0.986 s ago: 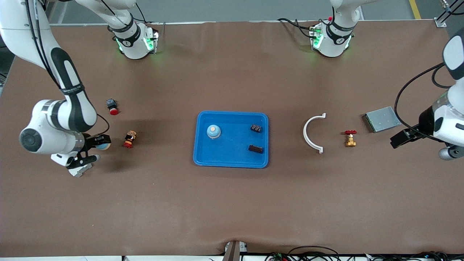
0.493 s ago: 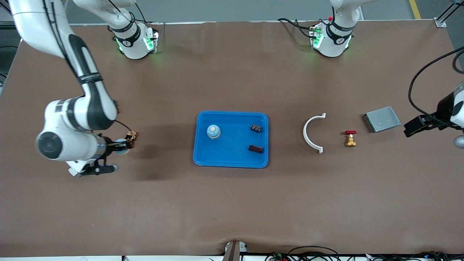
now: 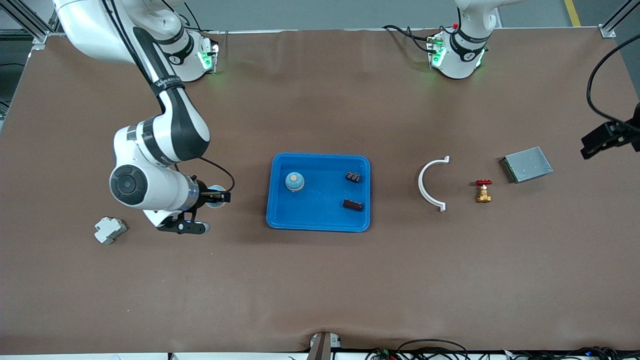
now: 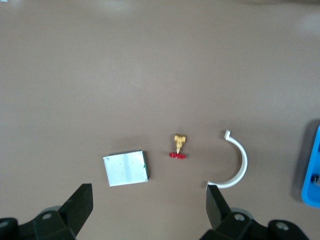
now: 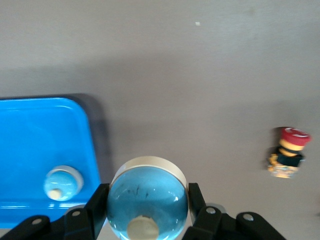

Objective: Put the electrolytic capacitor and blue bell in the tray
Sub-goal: 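Carry the bell to the tray while the left gripper returns to rest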

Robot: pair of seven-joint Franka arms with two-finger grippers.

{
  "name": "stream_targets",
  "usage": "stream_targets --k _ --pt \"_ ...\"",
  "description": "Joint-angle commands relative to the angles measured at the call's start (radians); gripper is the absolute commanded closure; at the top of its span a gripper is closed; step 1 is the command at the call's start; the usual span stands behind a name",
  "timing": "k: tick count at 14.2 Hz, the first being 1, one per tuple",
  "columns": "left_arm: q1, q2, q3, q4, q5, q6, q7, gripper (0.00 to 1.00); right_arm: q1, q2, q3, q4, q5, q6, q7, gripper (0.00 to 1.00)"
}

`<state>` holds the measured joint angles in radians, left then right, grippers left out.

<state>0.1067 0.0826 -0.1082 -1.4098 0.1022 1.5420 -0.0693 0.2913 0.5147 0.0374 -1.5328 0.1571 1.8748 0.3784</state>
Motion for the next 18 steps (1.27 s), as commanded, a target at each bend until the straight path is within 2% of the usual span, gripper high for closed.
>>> stream_targets --k 1,5,8,13,18 --pt "-0.114 -0.104 0.168 -0.110 -0.042 -0.005 0.133 0.00 0.060 0.080 -0.010 0.100 0.022 0.010 0.100 0.93" --pt "-0.090 -0.182 0.156 -0.205 -0.096 0.000 0.125 0.00 0.115 0.142 -0.010 0.140 0.022 0.098 0.160 0.93" --pt "-0.001 -0.191 0.021 -0.215 -0.096 -0.003 0.082 0.00 0.146 0.171 -0.010 0.144 0.022 0.156 0.189 0.93" --pt "-0.056 -0.214 0.019 -0.251 -0.093 -0.003 0.006 0.00 0.203 0.238 -0.010 0.151 0.022 0.227 0.226 0.93" --pt "-0.052 -0.227 -0.002 -0.261 -0.090 -0.005 -0.010 0.00 0.233 0.309 -0.010 0.151 0.022 0.270 0.218 0.93"
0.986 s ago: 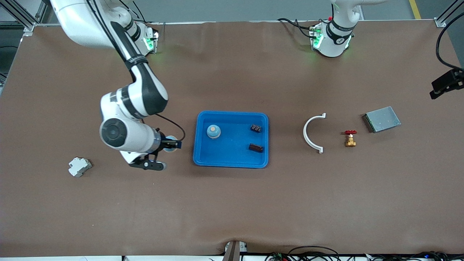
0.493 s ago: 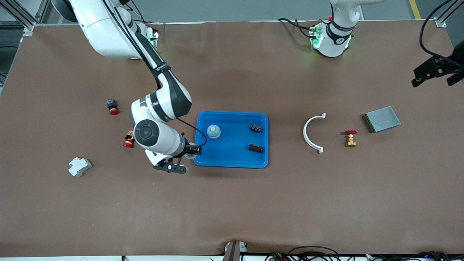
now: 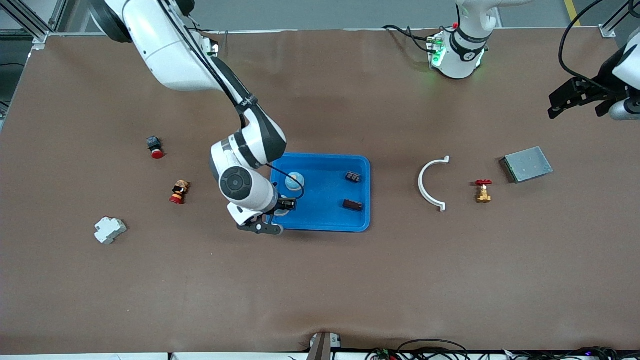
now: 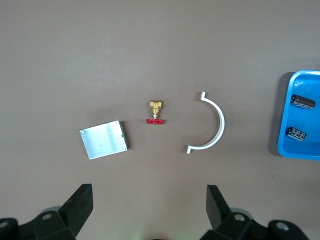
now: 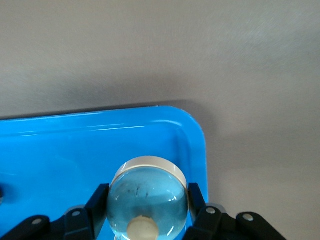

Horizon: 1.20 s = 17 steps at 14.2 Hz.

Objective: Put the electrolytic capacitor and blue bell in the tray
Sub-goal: 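Carry the bell to the tray while the left gripper returns to rest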

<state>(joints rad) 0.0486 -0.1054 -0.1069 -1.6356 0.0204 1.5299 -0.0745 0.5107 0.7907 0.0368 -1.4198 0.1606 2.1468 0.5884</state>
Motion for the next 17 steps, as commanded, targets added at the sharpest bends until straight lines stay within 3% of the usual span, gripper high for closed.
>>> stream_targets --k 1,12,13,14,15,16,17 --pt "0.010 -0.037 -0.001 -0.030 -0.008 0.007 0.007 0.00 0.018 0.039 -0.009 0.036 0.019 0.013 0.013 0.93" --pt "0.007 -0.016 -0.002 0.000 -0.013 -0.016 0.018 0.00 0.043 0.078 -0.009 0.036 0.020 0.061 0.019 0.92" --pt "0.004 -0.005 -0.005 0.000 -0.014 -0.016 0.016 0.00 0.043 0.079 -0.009 0.036 0.020 0.061 0.021 0.84" --pt "0.001 -0.005 -0.007 0.002 -0.014 -0.016 0.012 0.00 0.042 0.078 -0.009 0.036 0.019 0.059 0.018 0.52" --pt "0.000 -0.005 -0.007 0.002 -0.014 -0.016 0.015 0.00 0.042 0.076 -0.009 0.036 0.019 0.059 0.010 0.14" --pt "0.005 -0.005 -0.007 0.002 -0.014 -0.016 0.019 0.00 0.043 0.073 -0.009 0.036 0.019 0.057 0.014 0.00" --pt "0.007 -0.005 -0.007 0.002 -0.013 -0.016 0.019 0.00 0.042 0.067 -0.009 0.036 0.019 0.057 0.007 0.00"
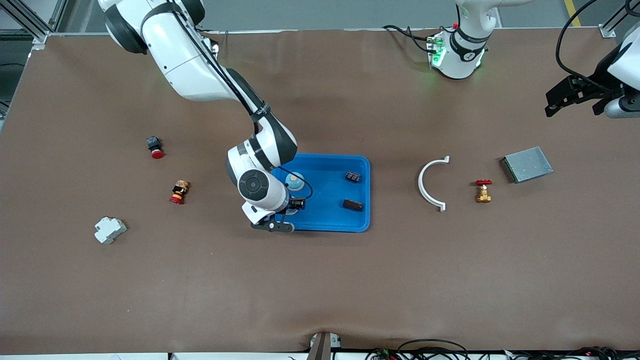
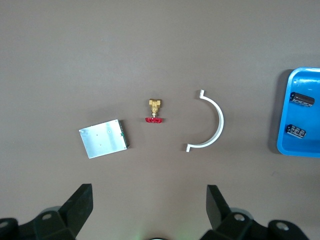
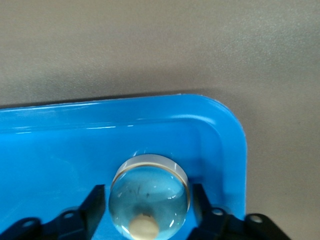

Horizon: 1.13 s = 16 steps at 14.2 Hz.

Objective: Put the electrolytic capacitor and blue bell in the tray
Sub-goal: 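Lower the bell into the tray and open the right gripper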

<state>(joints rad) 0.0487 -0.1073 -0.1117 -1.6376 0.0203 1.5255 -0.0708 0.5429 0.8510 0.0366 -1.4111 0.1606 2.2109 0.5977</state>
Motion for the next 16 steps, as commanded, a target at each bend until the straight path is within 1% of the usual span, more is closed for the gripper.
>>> stream_targets --k 1,3,5,7,10,13,14,16 --pt "0.006 -0.003 0.000 0.004 -0.013 -0.011 0.016 0.00 0.009 -0.010 -0.009 0.029 0.020 -0.019 -0.002 0.00" --pt "0.006 -0.002 0.000 0.002 -0.013 -0.010 0.016 0.00 0.002 -0.044 -0.009 0.027 0.017 -0.040 -0.007 0.00" --pt "0.006 -0.003 0.000 0.001 -0.013 -0.011 0.016 0.00 -0.003 -0.104 -0.012 0.029 0.016 -0.156 -0.007 0.00" --pt "0.005 -0.003 0.000 0.001 -0.013 -0.011 0.016 0.00 -0.015 -0.194 -0.012 0.029 0.019 -0.262 -0.009 0.00" --pt "0.005 -0.003 0.000 0.001 -0.013 -0.011 0.014 0.00 -0.035 -0.335 -0.012 0.026 0.022 -0.468 -0.010 0.00" --pt "0.005 0.000 0.000 0.001 -0.013 -0.010 0.014 0.00 -0.110 -0.485 -0.012 0.005 0.023 -0.667 -0.103 0.00" --pt "0.005 -0.002 0.000 0.001 -0.013 -0.010 0.014 0.00 -0.129 -0.539 -0.015 -0.011 0.022 -0.718 -0.117 0.00" --pt "0.003 -0.002 0.000 0.001 -0.013 -0.010 0.014 0.00 -0.179 -0.651 -0.017 -0.075 0.019 -0.754 -0.148 0.00"
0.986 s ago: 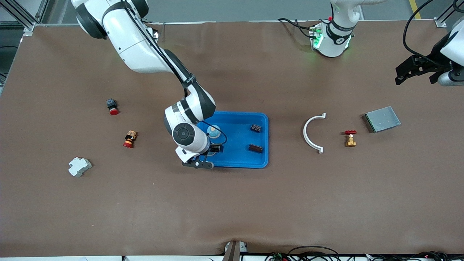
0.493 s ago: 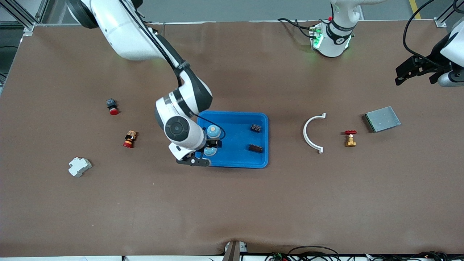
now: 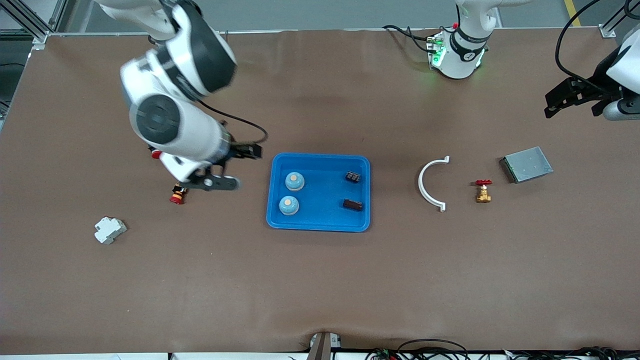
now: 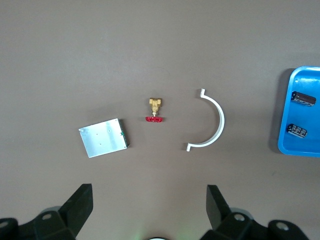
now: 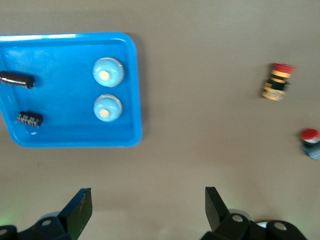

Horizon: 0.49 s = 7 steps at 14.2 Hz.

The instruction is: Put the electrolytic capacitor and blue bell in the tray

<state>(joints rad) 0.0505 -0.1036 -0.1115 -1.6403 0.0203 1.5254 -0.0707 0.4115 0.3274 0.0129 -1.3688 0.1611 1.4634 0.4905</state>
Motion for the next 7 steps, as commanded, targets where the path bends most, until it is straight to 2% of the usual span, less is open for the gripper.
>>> stream_targets --k 1,3,5,7 --pt "0.002 -0.005 -0.002 0.002 -0.013 -0.010 0.014 0.00 -0.065 -0.190 0.007 -0.165 0.015 -0.014 -0.076 0.00" --pt "0.002 -0.005 -0.002 0.002 -0.013 -0.010 0.014 0.00 -0.123 -0.304 0.006 -0.260 0.012 -0.005 -0.107 0.00" --pt "0.002 -0.005 -0.002 0.002 -0.013 -0.010 0.012 0.00 -0.179 -0.356 0.004 -0.285 -0.026 -0.014 -0.228 0.00" --pt "0.002 -0.005 -0.002 0.002 -0.013 -0.010 0.012 0.00 -0.265 -0.384 0.006 -0.303 -0.029 -0.026 -0.259 0.00"
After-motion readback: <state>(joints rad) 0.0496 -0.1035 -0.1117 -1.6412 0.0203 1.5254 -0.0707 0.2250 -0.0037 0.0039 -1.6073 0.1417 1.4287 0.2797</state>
